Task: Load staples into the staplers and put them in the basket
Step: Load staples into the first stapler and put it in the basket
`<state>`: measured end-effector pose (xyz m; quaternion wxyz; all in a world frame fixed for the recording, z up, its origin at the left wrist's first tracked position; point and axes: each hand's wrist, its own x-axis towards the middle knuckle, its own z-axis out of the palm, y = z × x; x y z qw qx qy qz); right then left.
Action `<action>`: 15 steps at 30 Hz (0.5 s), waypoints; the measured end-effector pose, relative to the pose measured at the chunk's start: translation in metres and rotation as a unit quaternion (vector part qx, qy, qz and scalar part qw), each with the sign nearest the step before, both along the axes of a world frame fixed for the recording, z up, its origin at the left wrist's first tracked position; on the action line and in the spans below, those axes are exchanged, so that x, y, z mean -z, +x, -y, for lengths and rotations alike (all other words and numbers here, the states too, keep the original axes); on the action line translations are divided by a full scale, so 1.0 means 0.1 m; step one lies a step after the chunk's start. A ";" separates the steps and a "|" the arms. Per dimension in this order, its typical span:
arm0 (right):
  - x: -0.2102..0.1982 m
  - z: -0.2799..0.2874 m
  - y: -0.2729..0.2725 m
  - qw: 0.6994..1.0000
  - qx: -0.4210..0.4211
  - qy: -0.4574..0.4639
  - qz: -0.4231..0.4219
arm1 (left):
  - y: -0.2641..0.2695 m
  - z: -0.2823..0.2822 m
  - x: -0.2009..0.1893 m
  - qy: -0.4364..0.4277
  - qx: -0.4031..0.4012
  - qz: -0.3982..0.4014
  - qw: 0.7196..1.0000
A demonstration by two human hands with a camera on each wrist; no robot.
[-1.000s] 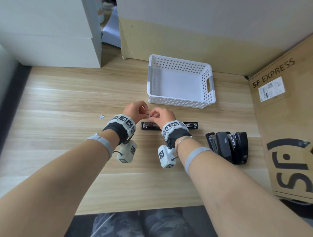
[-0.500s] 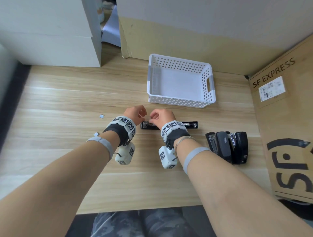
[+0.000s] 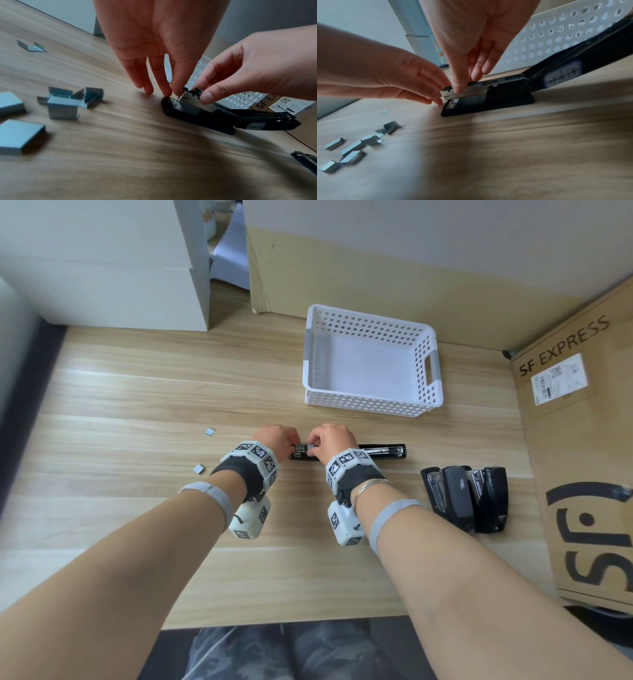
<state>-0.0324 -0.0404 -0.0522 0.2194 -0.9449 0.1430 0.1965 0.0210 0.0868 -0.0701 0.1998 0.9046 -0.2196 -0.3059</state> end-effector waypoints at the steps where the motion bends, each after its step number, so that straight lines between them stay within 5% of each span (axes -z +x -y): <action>1: 0.00 0.01 0.00 1.000 -0.002 -0.001 0.003 | 0.00 0.00 0.01 0.002 0.001 0.000 1.000; 15: 0.00 0.02 0.02 1.000 -0.022 -0.002 -0.016 | 0.03 -0.01 0.02 0.010 0.011 0.000 1.000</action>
